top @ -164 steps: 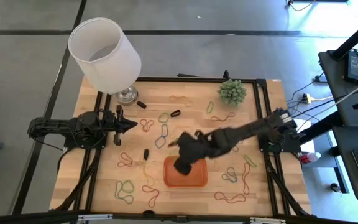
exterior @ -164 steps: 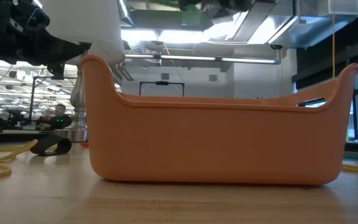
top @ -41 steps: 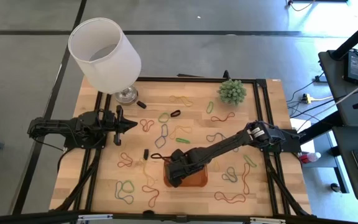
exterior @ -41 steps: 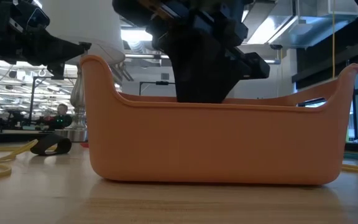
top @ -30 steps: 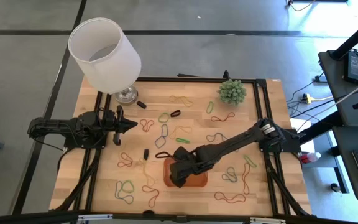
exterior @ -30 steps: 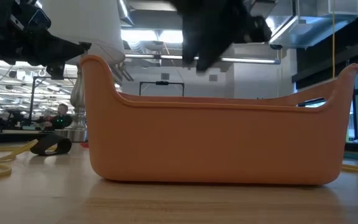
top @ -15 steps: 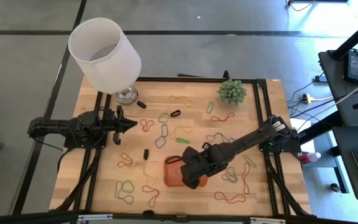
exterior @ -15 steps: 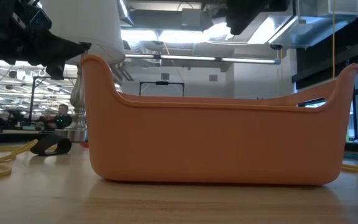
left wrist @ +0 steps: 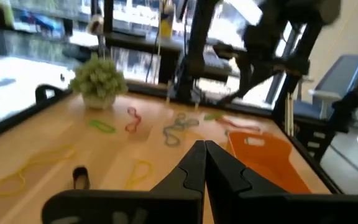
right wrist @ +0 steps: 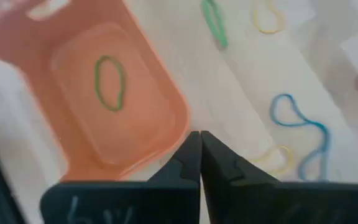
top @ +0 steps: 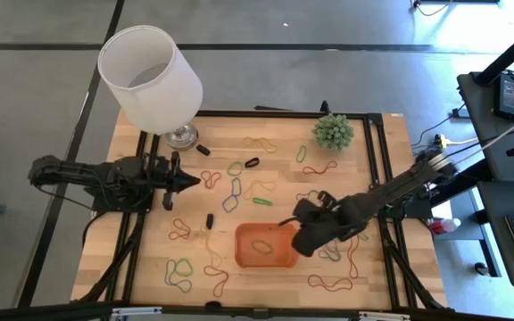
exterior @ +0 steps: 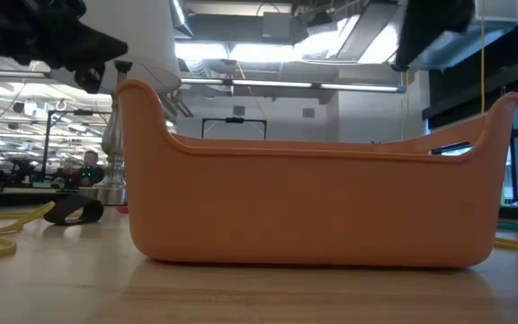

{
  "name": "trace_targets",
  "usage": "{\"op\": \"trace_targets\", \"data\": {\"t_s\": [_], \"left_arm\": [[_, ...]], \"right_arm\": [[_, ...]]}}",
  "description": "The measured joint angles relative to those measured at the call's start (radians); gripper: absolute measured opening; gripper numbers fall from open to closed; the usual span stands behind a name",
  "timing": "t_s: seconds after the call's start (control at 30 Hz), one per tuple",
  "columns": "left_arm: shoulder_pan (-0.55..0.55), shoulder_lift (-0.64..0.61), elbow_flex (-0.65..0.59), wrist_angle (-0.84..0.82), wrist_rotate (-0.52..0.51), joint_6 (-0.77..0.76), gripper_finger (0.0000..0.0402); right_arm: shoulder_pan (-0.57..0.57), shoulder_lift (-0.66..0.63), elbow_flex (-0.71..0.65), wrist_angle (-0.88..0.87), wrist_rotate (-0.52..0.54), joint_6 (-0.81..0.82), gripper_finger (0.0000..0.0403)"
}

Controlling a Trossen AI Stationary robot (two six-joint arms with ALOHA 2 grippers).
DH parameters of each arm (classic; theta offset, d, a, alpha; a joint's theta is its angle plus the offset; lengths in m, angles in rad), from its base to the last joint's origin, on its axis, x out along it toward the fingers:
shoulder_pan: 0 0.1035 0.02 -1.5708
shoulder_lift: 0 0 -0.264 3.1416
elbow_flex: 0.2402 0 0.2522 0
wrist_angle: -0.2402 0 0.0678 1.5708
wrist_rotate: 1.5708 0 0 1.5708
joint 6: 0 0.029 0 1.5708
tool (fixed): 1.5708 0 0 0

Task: Pick and place rubber bands into bin
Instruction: Put the black rubber band into the orange bin

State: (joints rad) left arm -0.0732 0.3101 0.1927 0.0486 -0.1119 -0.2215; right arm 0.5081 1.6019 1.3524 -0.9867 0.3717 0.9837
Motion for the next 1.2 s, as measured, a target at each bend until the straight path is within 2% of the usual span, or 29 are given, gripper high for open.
{"op": "trace_targets", "data": {"t_s": [0.17,0.37,0.6,0.73,0.87,1.0,1.2], "left_arm": [[-0.080,0.263,0.128,0.000,-0.092,-0.053,0.0002],[-0.148,0.574,0.326,0.002,-0.242,-0.053,0.0002],[-0.134,0.818,0.520,0.000,-0.312,0.036,0.0002],[-0.080,0.901,0.616,-0.047,-0.316,0.001,0.0002],[0.009,0.983,0.742,-0.278,-0.230,-0.015,0.0015],[0.090,1.099,0.886,-0.518,-0.127,0.044,0.0044],[0.188,1.286,1.029,-0.689,-0.107,0.117,0.0093]], "right_arm": [[0.001,-0.264,-0.328,0.304,-0.007,-0.076,0.0002],[0.000,-0.560,-0.657,0.624,-0.009,-0.235,0.0002],[-0.005,-0.776,-0.946,0.920,-0.010,-0.308,0.0003],[-0.009,-0.827,-1.047,1.028,-0.009,-0.260,0.0004],[-0.009,-0.836,-1.100,1.125,-0.010,-0.230,0.0004],[-0.009,-0.835,-1.111,1.144,-0.010,-0.201,0.0004],[-0.009,-0.835,-1.111,1.178,-0.008,-0.159,0.0004]]}}
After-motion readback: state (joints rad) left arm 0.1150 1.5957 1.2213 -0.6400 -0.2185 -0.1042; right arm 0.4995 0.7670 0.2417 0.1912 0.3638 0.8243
